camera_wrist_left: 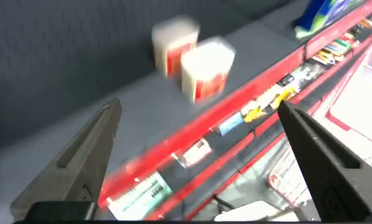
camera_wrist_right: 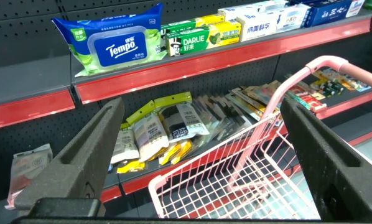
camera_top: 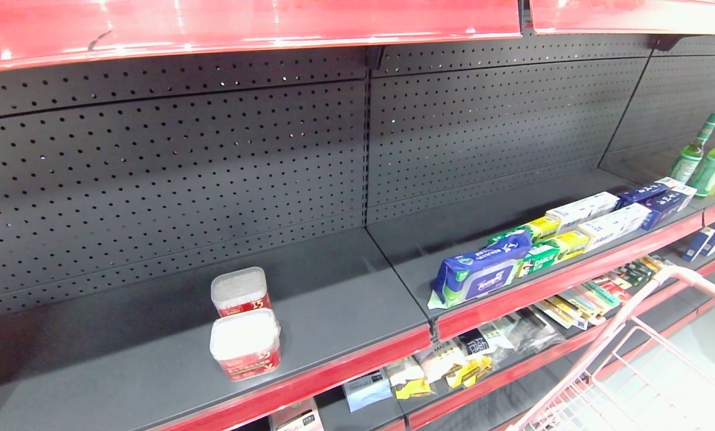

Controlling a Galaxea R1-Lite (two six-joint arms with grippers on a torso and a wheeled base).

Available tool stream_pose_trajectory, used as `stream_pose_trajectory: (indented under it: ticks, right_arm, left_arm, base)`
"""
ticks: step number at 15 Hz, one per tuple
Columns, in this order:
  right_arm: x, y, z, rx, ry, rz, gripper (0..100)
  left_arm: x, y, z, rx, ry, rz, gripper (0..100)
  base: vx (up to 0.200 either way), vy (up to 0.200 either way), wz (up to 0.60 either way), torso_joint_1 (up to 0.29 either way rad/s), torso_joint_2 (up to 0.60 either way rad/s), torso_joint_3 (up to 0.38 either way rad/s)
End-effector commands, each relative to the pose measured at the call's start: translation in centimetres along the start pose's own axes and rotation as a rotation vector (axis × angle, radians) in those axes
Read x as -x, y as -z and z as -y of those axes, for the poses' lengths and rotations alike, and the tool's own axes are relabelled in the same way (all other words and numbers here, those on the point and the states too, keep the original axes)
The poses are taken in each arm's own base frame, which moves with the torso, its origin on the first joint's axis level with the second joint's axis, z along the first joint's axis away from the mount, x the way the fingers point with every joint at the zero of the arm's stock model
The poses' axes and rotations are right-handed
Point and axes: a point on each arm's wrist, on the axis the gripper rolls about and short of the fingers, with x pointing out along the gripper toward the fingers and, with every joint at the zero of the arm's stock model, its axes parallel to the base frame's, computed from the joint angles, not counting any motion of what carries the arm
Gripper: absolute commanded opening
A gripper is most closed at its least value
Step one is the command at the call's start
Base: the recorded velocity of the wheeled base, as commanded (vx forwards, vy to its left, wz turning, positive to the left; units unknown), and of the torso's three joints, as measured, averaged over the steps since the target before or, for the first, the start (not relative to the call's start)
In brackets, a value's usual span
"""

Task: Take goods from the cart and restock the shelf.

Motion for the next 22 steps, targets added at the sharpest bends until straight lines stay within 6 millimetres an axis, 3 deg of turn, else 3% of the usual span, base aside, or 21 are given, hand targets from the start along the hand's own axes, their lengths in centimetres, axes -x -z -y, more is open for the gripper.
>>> stream_pose_trajectory:
  ticks: [1, 5, 8, 20, 22]
  right_arm:
    - [0.0, 0.0, 0.0, 0.001, -0.001, -0.001, 100]
    - [0.0, 0.0, 0.0, 0.001, -0.001, -0.001, 100]
    - [0.0, 0.0, 0.0, 0.001, -0.001, -0.001, 100]
    - [0.0, 0.0, 0.0, 0.001, -0.002, -0.001, 100]
    - [0.0, 0.0, 0.0, 0.004, -0.004, -0.001, 100]
  left_arm:
    - [0.0, 4.3, -0.1, 0.033, -0.167, 0.068, 100]
    - [-0.9, 5.5, 0.0, -0.033, -0.12, 0.244, 100]
    - [-1.0, 5.9, -0.6, -0.016, -0.382, 0.237, 100]
    - [-1.2, 6.2, -0.6, 0.037, -0.347, 0.232, 100]
    - [-1.2, 6.2, -0.6, 0.032, -0.346, 0.233, 100]
  base:
    - [0.0, 0.0, 0.0, 0.0, 0.0, 0.0]
    - [0.0, 0.0, 0.0, 0.0, 0.0, 0.0]
    - [0.0, 0.0, 0.0, 0.0, 0.0, 0.0]
    - [0.0, 0.0, 0.0, 0.0, 0.0, 0.0]
    - [0.0, 0.0, 0.6, 0.005, 0.0, -0.002]
